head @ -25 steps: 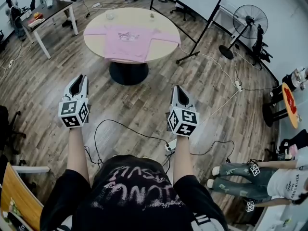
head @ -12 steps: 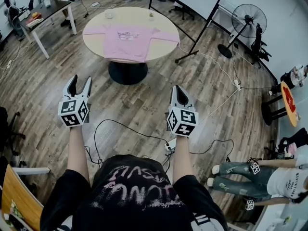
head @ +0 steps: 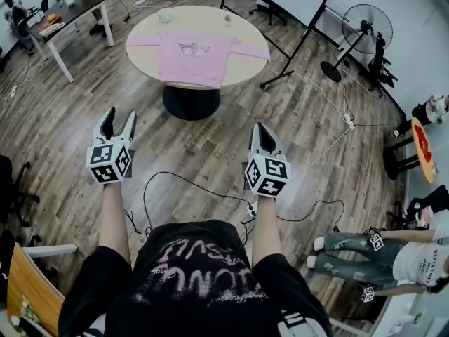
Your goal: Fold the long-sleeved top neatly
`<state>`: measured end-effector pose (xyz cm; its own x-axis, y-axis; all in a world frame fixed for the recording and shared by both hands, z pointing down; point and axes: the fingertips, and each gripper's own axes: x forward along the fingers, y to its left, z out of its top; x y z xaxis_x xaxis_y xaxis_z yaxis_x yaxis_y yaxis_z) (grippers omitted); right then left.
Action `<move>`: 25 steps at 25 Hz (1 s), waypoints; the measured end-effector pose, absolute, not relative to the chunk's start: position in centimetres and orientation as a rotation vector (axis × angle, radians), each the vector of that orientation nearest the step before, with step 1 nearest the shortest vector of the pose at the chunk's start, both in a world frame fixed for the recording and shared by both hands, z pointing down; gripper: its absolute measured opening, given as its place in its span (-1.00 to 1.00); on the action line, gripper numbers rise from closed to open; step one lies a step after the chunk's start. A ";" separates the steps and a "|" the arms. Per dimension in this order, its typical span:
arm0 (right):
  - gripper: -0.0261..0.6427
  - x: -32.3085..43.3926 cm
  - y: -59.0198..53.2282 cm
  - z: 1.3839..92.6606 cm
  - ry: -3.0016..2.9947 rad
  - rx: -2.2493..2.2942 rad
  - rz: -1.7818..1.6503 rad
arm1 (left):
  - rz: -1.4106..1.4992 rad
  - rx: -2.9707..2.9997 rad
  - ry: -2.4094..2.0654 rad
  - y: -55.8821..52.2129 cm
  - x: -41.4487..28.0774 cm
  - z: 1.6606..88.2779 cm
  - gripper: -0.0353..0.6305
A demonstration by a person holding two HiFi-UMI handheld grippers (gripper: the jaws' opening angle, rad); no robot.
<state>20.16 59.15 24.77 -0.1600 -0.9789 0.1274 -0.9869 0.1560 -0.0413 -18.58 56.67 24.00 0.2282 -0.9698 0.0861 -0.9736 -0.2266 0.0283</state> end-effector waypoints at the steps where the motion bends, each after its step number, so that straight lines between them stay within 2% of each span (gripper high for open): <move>1: -0.91 19.6 59.1 25.0 -2.328 1.989 0.180 | 0.079 2.400 -1.899 56.6 -19.1 24.2 -0.14; 14: -0.91 15.8 53.7 26.7 -2.315 1.977 0.210 | 0.099 2.385 -1.878 51.5 -22.6 26.4 -0.14; 25: -0.91 15.5 40.7 29.3 -2.332 1.931 0.267 | 0.151 2.334 -1.876 39.8 -22.9 29.1 -0.14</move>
<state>15.54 40.66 29.35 -0.1897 -0.9634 0.1896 -0.9813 0.1796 -0.0693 -22.93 39.82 29.10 0.2158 -0.9620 0.1675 -0.9764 -0.2106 0.0483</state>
